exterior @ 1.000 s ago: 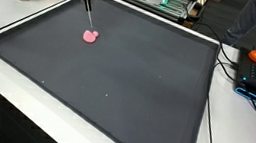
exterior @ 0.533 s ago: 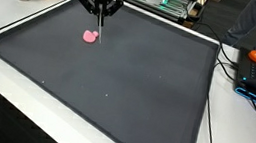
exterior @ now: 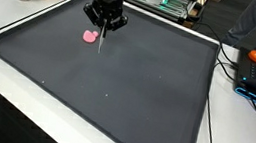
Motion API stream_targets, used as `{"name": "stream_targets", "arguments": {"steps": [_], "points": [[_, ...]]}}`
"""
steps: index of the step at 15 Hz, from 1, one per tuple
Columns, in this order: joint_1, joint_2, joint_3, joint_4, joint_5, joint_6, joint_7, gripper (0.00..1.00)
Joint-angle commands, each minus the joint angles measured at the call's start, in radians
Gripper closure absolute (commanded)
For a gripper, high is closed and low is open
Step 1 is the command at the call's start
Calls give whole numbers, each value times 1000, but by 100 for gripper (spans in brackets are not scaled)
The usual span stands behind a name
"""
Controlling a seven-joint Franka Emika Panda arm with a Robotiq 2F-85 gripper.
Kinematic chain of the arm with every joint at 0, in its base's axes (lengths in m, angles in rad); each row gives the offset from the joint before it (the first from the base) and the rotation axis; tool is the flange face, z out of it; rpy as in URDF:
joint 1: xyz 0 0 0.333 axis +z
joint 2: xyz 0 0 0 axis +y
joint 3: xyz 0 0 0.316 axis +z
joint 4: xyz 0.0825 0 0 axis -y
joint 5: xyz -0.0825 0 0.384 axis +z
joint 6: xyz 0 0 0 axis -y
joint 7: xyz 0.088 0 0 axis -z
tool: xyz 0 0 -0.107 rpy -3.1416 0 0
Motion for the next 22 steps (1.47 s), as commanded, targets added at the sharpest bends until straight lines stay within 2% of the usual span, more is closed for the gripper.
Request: {"name": "stream_targets", "arguments": {"steps": [1,7,18,22], "points": [[37,52,-28,46,-56,-28,109,99],[63,106,-46,97,-75,-75,196,99],[23,176,-41,273,-1,-258,168,99],[-12,205,-35,360,65,-357,131,99]]}}
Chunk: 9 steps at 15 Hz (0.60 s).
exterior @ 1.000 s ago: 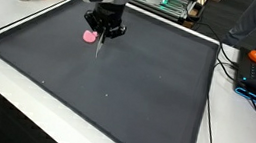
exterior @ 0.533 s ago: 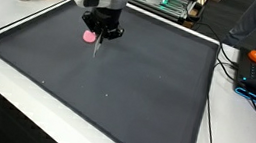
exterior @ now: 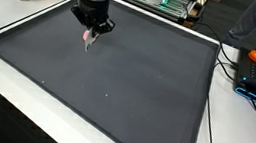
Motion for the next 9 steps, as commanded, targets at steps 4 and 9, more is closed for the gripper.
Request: {"name": "stream_targets", "arguments": {"steps": [4,9], "points": [[-70,81,4,184,130,-179,-82,99],[-145,153,1,335,226,-310,-131,99]]}}
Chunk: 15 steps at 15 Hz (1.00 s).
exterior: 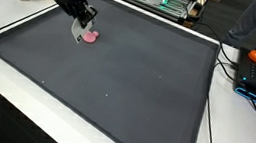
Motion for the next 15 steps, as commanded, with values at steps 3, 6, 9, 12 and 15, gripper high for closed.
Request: {"name": "stream_targets", "arguments": {"steps": [3,6,9,12,15], "points": [[-97,113,7,200,126,-150,-71,99],[-150,153,5,271,182,-199,-97,99],[-203,180,8,313,232,-224,-137,99],[-256,201,17,344,289,-249,-190,99],[-294,214,18,359,330,-254,-228,99]]}}
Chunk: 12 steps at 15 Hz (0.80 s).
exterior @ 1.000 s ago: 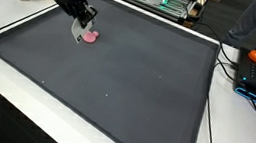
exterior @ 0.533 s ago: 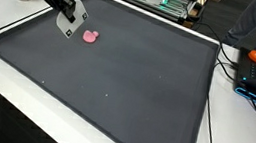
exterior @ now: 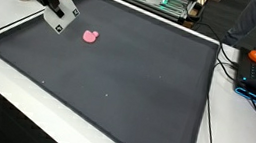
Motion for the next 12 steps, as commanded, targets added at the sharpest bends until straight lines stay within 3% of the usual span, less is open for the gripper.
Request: {"name": "stream_targets", "arguments": {"steps": [1,12], "points": [[-59,39,17,52,67,-31,-50,99],[-178,39,29,-6,200,-8,-205,99]]}}
